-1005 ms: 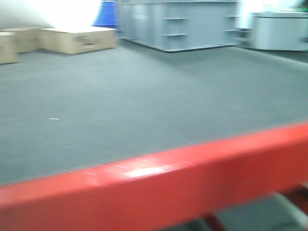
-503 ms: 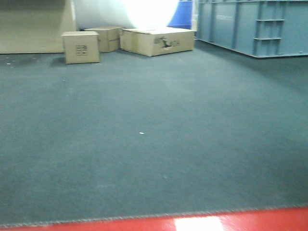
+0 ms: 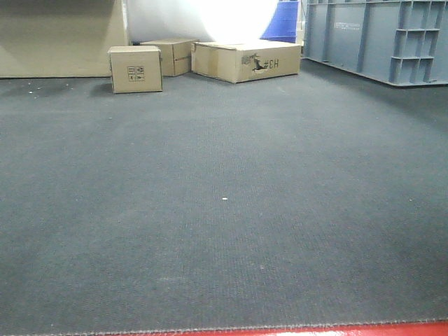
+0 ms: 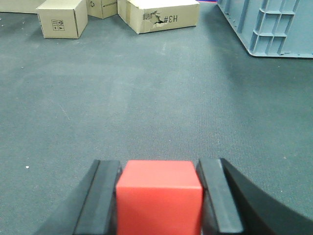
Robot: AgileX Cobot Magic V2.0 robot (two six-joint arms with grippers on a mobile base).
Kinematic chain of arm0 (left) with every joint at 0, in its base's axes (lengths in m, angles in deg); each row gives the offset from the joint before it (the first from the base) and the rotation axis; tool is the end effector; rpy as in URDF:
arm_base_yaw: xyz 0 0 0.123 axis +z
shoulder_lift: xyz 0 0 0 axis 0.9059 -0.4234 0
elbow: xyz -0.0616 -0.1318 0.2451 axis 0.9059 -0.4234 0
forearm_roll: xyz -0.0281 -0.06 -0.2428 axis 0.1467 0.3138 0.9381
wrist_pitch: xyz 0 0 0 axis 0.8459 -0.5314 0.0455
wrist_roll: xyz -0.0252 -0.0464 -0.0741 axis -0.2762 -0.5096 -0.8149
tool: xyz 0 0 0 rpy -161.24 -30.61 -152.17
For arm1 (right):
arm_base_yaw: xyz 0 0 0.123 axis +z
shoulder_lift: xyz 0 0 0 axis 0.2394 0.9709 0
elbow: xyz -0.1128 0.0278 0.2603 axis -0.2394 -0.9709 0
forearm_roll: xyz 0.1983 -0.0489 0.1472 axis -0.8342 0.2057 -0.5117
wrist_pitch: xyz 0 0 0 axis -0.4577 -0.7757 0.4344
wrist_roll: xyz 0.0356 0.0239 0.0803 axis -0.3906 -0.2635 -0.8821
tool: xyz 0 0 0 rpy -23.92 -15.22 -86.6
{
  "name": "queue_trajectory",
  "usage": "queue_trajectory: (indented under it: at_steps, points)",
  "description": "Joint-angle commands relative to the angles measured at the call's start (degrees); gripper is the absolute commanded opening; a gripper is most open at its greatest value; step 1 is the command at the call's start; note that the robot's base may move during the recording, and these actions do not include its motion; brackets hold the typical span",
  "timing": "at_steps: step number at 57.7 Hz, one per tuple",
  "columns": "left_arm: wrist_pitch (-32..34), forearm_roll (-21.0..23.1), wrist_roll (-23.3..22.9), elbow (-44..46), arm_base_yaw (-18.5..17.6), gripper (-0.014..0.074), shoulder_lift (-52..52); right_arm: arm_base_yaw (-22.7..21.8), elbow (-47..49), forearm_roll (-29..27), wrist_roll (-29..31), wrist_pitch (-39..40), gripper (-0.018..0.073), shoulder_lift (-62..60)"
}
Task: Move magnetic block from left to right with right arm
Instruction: 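Stop the base facing the second table, cube held in right gripper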
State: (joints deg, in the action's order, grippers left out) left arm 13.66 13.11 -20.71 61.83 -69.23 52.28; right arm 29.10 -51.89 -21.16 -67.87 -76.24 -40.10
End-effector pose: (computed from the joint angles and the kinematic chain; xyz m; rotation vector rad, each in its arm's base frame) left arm 0.0565 -0.0044 0.2001 0.0293 1.5315 -0.0927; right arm 0.0617 0.0086 0.3288 -0.1237 1.7989 0.1554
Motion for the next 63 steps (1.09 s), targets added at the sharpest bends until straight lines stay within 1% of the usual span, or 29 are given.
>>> queue_trajectory:
  at_steps: [1, 35, 41, 45, 50, 56, 63]
  points:
    - [4.83, 0.27, -0.34, -0.45, -0.01, -0.0126, 0.54, -0.32, 1.61, 0.82, 0.46, 4.97, 0.0235, 0.58]
    - [4.83, 0.27, -0.34, -0.45, -0.01, -0.0126, 0.54, -0.32, 1.61, 0.69, 0.46, 5.01, 0.0235, 0.63]
    - [4.83, 0.27, -0.34, -0.45, -0.01, -0.0126, 0.54, -0.13, 3.45, 0.75, 0.59, 4.30, 0.0235, 1.93]
    - [4.83, 0.27, -0.34, -0.45, -0.01, -0.0126, 0.54, 1.35, 6.11, 0.80, 0.86, 4.30, 0.0235, 4.74]
    - [4.83, 0.27, -0.34, -0.45, -0.01, -0.0126, 0.54, 4.59, 10.45, 0.80, 0.91, 4.23, 0.0235, 10.79]
    - [4.83, 0.27, -0.34, -0.45, -0.01, -0.0126, 0.54, 8.96, 16.59, 0.80, 0.91, 2.28, 0.0235, 20.85]
    - [4.83, 0.27, -0.34, -0.45, -0.01, -0.0126, 0.54, 12.57, 23.49, 0.80, 0.91, -0.77, 0.0235, 32.44]
